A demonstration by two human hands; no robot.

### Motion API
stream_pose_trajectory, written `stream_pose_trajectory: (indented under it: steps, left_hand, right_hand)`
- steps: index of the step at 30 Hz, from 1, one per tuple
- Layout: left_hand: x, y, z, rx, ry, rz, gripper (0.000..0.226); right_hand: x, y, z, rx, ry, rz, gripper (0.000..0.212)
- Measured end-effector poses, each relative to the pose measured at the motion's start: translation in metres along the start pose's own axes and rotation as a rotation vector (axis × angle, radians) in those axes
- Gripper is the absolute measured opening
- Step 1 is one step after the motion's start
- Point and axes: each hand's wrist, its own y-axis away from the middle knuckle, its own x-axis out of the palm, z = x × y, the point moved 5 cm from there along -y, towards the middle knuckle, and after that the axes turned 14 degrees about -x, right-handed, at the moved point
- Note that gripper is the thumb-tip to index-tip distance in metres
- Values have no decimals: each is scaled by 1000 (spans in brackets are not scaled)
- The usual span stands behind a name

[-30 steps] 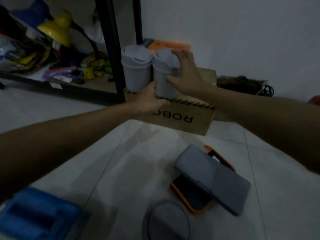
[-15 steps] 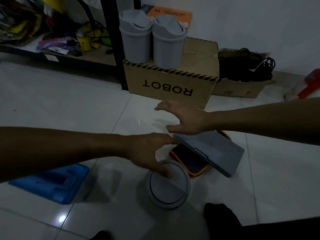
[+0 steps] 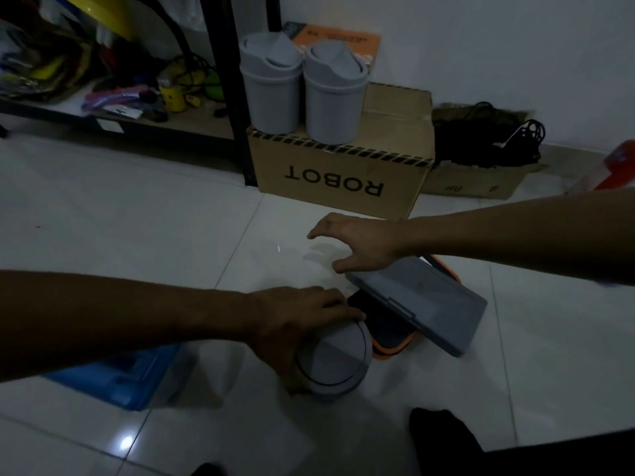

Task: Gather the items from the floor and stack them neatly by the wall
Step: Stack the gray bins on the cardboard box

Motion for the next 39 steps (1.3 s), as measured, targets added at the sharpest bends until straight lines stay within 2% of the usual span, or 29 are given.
stream_pose_trajectory:
  steps: [2, 9, 14, 18, 22, 25, 32, 39]
  left_hand:
    - [-10, 0, 11, 18, -18, -64, 123]
    - [-47, 13, 56, -83, 72, -321, 120]
    - [-49, 11, 96, -357, 160, -405, 120]
    - [-47, 4, 111, -576, 300, -510, 122]
    - [-42, -5, 117, -665, 404, -564, 128]
    - [-40, -10, 120, -717, 506, -585, 129]
    - [-40, -18, 129, -814, 533, -607, 121]
    - [-43, -18, 130, -756, 526, -628, 106]
  right_hand:
    - [-2, -1, -1, 15, -5, -4, 70]
    - [-10, -9, -9, 71, 66, 29, 63]
    - [-21, -15, -12, 115, 26, -12, 62]
    - [-15, -20, -8, 144, -109, -23, 82]
    - [2, -29, -4, 211, -319, -138, 118]
    - [11, -38, -3, 249, -345, -180, 137]
    - [14, -58, -6, 241, -332, -255, 154]
    - [16, -57, -12, 226, -299, -294, 146]
